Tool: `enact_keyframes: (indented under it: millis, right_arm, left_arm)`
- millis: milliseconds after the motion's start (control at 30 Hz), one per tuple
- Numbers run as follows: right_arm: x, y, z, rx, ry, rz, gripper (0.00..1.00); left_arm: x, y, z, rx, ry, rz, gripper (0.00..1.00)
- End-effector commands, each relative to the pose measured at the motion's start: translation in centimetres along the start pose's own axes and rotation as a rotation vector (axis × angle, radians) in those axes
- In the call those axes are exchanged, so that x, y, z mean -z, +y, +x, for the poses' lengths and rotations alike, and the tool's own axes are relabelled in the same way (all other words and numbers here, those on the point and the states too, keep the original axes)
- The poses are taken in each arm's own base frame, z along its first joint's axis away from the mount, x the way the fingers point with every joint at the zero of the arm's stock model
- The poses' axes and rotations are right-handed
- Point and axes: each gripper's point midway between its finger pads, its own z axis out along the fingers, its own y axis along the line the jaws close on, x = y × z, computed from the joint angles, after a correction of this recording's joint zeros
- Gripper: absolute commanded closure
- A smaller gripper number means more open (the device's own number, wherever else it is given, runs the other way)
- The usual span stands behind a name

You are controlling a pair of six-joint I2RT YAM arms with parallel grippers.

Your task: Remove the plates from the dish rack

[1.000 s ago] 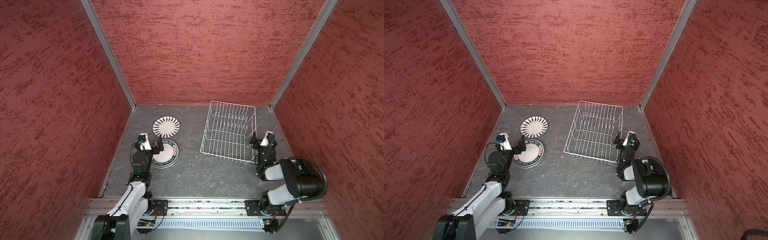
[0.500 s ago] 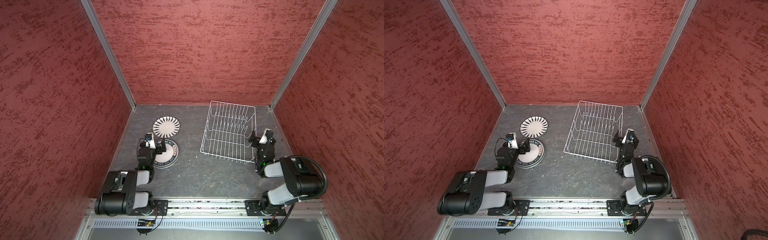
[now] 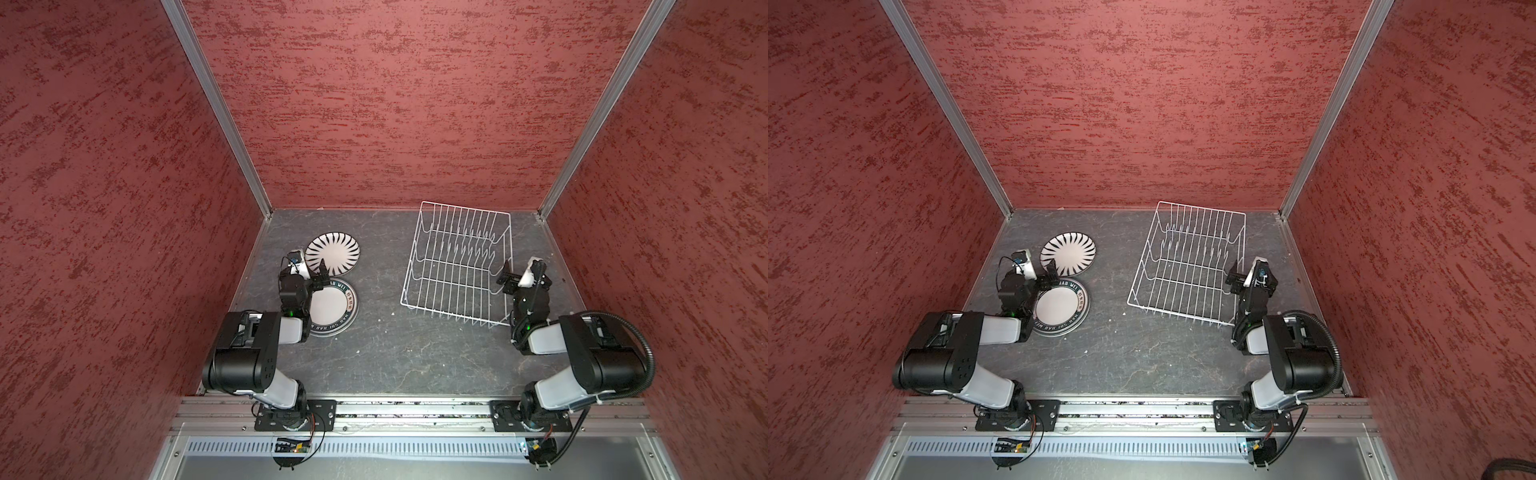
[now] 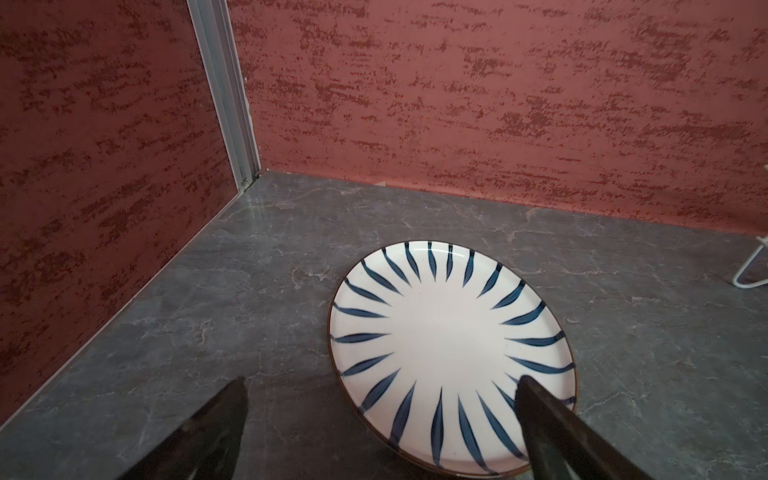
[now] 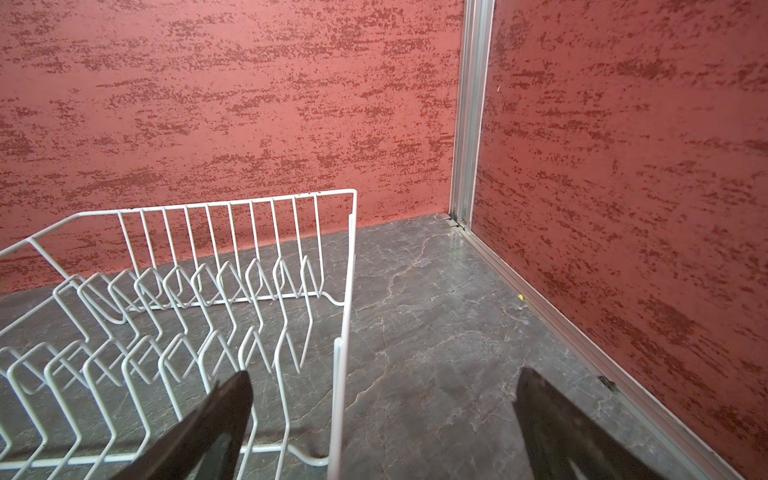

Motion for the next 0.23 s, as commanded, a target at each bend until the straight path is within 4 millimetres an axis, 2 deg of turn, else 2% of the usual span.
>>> enact_keyframes:
  millis: [0, 200]
  right_arm:
    - [-0.23, -0.33, 1.15, 0.026, 0.045, 0.012, 0.01]
    - [-0.27, -0.32, 1.14, 0.025, 0.045, 0.012, 0.01]
  left_arm:
    - [0.08, 0.4, 0.59, 0.009, 0.024, -0.022, 0.01]
    - [0.06, 0.43, 0.63, 0.009, 0.024, -0.024, 0.0]
